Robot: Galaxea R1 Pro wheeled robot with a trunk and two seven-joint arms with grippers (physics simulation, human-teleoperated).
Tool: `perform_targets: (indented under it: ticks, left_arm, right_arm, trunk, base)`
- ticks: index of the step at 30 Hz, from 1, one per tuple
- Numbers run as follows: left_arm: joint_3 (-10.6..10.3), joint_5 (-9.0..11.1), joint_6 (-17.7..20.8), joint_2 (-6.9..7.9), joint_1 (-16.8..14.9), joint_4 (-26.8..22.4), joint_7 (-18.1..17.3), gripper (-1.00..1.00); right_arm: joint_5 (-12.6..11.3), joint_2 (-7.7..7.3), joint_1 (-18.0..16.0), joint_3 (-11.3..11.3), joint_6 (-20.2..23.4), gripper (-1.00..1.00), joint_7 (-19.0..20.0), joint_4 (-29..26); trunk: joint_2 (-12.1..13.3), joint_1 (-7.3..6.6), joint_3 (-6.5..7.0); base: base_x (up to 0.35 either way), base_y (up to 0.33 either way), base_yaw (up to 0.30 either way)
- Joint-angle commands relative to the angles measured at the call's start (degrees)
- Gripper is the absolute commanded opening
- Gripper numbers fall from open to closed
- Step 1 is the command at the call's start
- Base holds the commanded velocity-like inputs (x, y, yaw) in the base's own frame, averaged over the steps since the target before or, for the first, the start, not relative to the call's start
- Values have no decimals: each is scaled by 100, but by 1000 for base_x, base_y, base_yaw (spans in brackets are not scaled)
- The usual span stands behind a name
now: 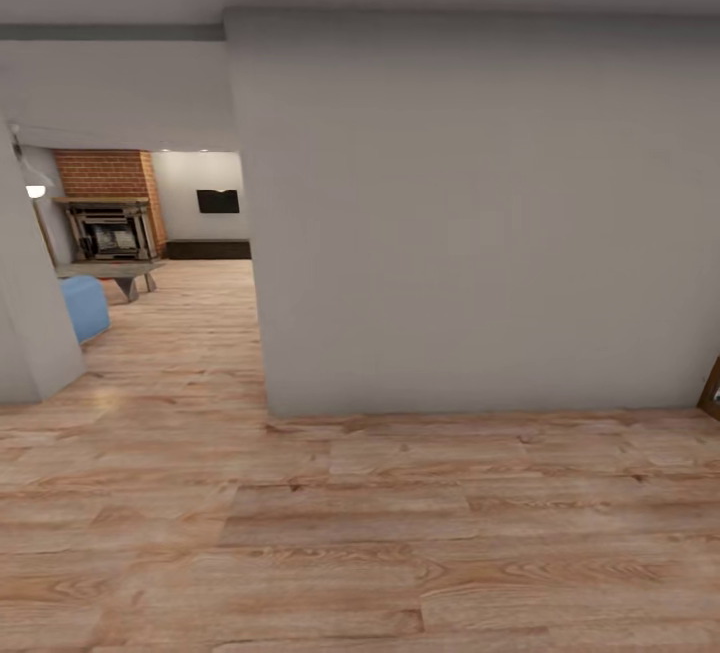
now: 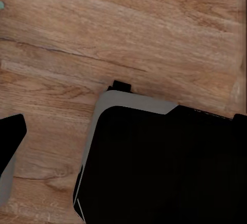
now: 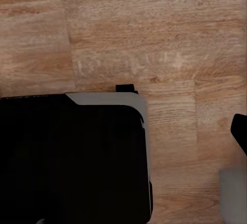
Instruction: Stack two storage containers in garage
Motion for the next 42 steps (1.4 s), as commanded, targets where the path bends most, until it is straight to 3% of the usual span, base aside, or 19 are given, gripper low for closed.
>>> perform_targets:
  ticks: [1,33,42]
  left_arm:
    - [5,20,-1,0,-1,0,10,100]
    - [5,27,-12,0,-1,0,10,100]
    - [5,49,-12,0,-1,0,10,100]
  right_arm:
    - [-44,3,-5,48,-31,100,-3,18]
    - [-60,6,-5,40,-33,100,4,18]
    - [-20,3,-5,59,-46,100,33,16]
  trunk:
    - [-3,5,-2]
    - [-3,5,-2]
    - [-3,5,-2]
  base:
    - [324,0,0]
    - [317,0,0]
    - [73,0,0]
